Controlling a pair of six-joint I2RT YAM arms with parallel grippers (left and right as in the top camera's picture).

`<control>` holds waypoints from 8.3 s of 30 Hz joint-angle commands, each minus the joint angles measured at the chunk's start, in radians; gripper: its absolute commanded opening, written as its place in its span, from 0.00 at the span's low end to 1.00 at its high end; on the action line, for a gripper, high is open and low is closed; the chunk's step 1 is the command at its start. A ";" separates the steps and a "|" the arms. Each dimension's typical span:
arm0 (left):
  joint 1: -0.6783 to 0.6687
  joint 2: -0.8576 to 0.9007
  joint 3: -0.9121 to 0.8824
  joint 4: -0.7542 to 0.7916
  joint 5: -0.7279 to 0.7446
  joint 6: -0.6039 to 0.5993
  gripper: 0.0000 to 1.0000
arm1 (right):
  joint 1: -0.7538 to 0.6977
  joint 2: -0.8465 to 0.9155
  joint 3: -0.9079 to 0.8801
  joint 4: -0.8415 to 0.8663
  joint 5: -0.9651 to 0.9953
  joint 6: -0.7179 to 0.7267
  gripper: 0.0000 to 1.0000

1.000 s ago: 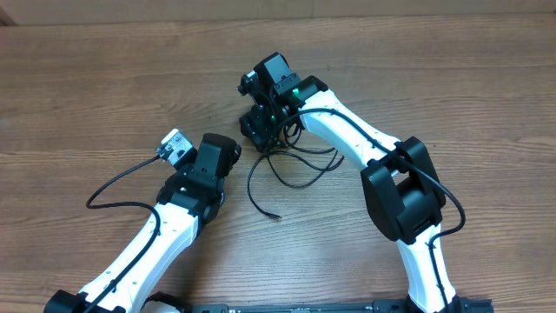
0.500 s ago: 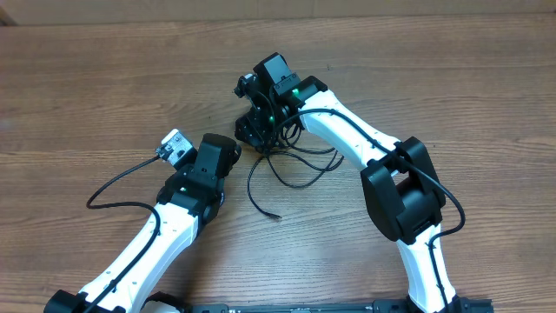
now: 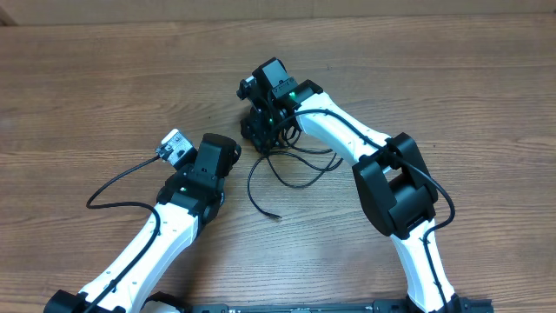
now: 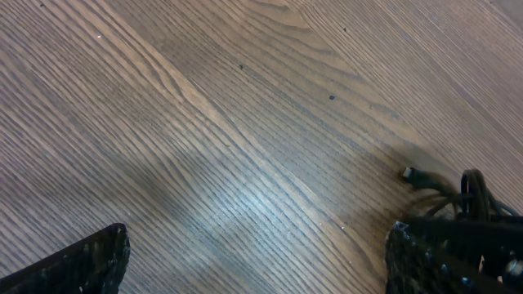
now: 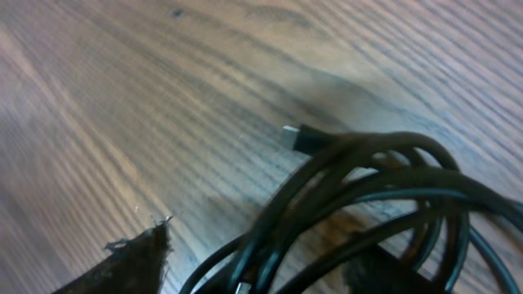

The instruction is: Untangle cables

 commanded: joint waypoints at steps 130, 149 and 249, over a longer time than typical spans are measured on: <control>0.103 -0.066 0.008 0.379 0.695 0.912 0.83 | -0.491 -0.489 0.106 -0.388 -0.599 0.158 0.04; 0.103 -0.066 0.008 0.416 0.697 0.915 0.80 | -0.457 -0.492 0.108 0.087 -1.336 0.335 0.04; 0.104 -0.068 0.008 0.318 0.521 1.069 0.99 | -0.262 -0.367 0.089 -0.462 -0.181 -0.153 1.00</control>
